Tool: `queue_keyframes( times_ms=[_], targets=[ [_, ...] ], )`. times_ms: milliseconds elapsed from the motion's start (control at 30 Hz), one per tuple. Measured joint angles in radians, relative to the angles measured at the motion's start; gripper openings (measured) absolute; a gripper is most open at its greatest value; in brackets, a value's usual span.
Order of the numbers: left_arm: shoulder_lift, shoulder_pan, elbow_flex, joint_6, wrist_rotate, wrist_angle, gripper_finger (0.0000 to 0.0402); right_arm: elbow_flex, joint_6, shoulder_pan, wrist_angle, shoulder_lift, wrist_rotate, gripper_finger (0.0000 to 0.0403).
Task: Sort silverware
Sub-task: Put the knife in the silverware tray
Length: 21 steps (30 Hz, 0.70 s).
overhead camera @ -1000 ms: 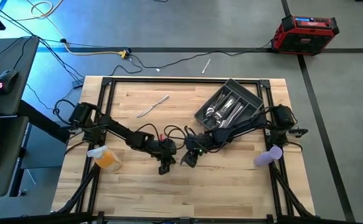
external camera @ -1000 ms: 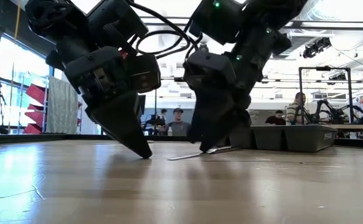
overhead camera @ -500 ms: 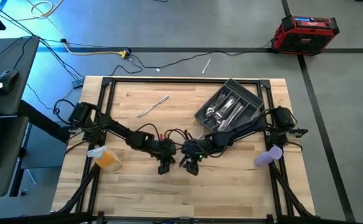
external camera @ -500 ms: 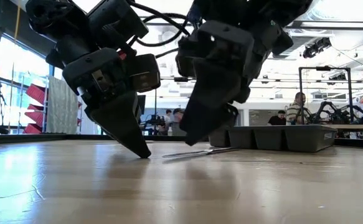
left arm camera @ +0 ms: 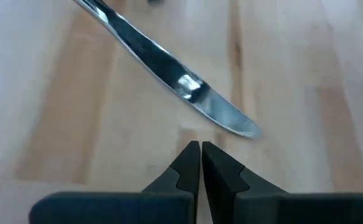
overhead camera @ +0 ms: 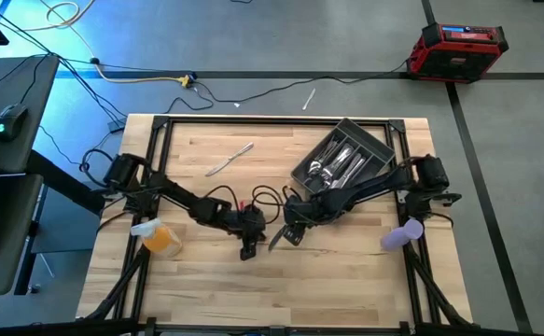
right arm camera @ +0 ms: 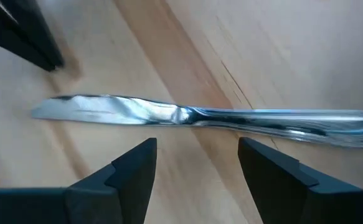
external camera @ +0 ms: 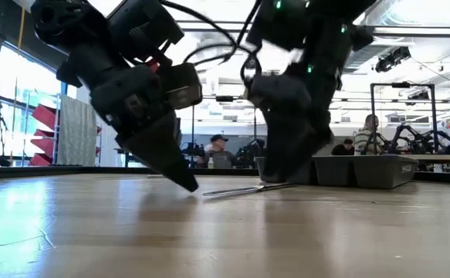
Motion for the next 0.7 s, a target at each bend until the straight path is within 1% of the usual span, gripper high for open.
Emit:
queue_keyframes(
  times_ms=[167, 267, 467, 567, 633, 700],
  targets=[
    [0.000, 0.013, 0.000, 0.002, 0.000, 0.038, 0.0000, 0.002, -0.014, -0.009, 0.056, 0.044, 0.008, 0.0215],
    [0.000, 0.004, 0.000, 0.002, 0.002, 0.069, 0.0000, 0.000, -0.047, -0.007, 0.152, 0.053, 0.007, 0.0215],
    [0.000, -0.006, 0.001, -0.005, 0.008, 0.074, 0.0000, -0.001, -0.156, 0.018, 0.356, 0.057, -0.058, 0.0215],
    [-0.001, -0.011, 0.001, -0.023, 0.020, 0.072, 0.0000, -0.001, -0.167, 0.030, 0.376, 0.057, -0.059, 0.0215],
    [-0.026, -0.018, 0.006, -0.024, 0.028, 0.035, 0.0000, -0.001, -0.154, 0.031, 0.351, 0.053, -0.057, 0.0215],
    [-0.061, -0.027, 0.033, -0.024, -0.015, -0.029, 0.0000, 0.000, -0.140, 0.031, 0.317, 0.052, -0.053, 0.0215]
  ],
)
